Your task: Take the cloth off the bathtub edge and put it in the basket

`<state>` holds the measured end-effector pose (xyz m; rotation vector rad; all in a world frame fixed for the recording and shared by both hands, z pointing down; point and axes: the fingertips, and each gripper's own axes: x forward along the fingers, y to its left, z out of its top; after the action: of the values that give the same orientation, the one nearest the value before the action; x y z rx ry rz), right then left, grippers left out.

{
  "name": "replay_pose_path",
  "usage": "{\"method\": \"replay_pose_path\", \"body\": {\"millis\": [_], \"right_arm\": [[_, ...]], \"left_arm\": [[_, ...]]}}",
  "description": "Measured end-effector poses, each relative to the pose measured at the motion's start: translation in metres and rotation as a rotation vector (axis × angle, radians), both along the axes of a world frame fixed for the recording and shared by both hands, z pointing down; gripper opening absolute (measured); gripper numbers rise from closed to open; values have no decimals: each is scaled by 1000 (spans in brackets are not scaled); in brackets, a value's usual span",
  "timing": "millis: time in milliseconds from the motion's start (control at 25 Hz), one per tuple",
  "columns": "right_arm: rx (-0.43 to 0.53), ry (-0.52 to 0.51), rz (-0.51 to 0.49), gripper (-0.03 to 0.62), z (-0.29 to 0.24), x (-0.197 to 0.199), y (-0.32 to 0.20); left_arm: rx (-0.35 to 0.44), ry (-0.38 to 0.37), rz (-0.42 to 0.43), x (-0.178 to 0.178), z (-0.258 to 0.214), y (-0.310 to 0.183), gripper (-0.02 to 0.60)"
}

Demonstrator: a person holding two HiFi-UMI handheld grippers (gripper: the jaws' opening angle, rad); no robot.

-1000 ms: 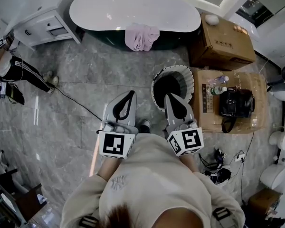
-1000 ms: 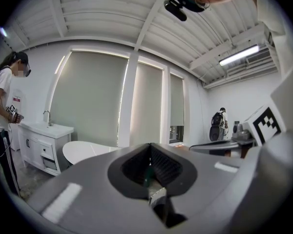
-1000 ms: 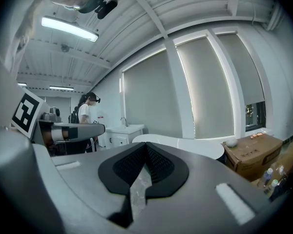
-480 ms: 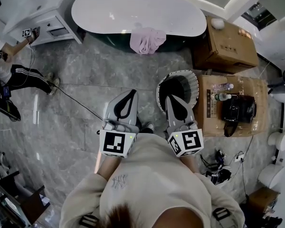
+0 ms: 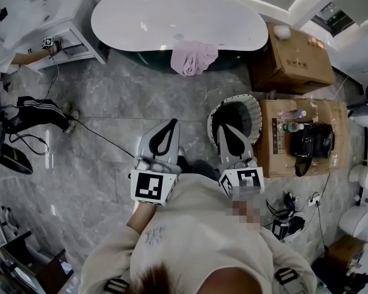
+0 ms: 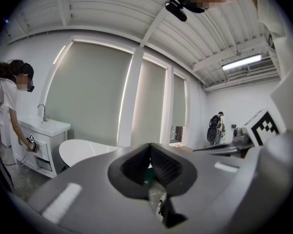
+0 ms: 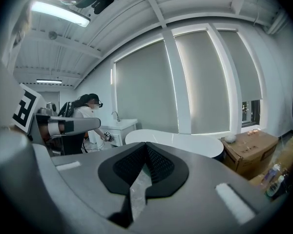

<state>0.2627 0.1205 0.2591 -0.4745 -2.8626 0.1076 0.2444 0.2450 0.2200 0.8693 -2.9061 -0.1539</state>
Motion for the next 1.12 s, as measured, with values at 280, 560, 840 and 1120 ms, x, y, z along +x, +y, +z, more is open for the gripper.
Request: {"method": "replay_pose_path", "body": {"millis": [280, 560, 840, 1120], "right_arm": [[-2, -1, 7, 0, 1, -4, 5], [-9, 7, -12, 0, 4, -16, 2], [-21, 15, -51, 0, 5, -52, -8], [-32, 2, -93, 0, 1, -105, -24]], "left_arm": [[11, 9, 7, -5, 4, 3, 49], [-33, 8, -2, -12, 13, 5, 49], [-21, -1, -38, -42, 7, -6, 49], [-37, -11, -70, -86, 6, -20, 49]]}}
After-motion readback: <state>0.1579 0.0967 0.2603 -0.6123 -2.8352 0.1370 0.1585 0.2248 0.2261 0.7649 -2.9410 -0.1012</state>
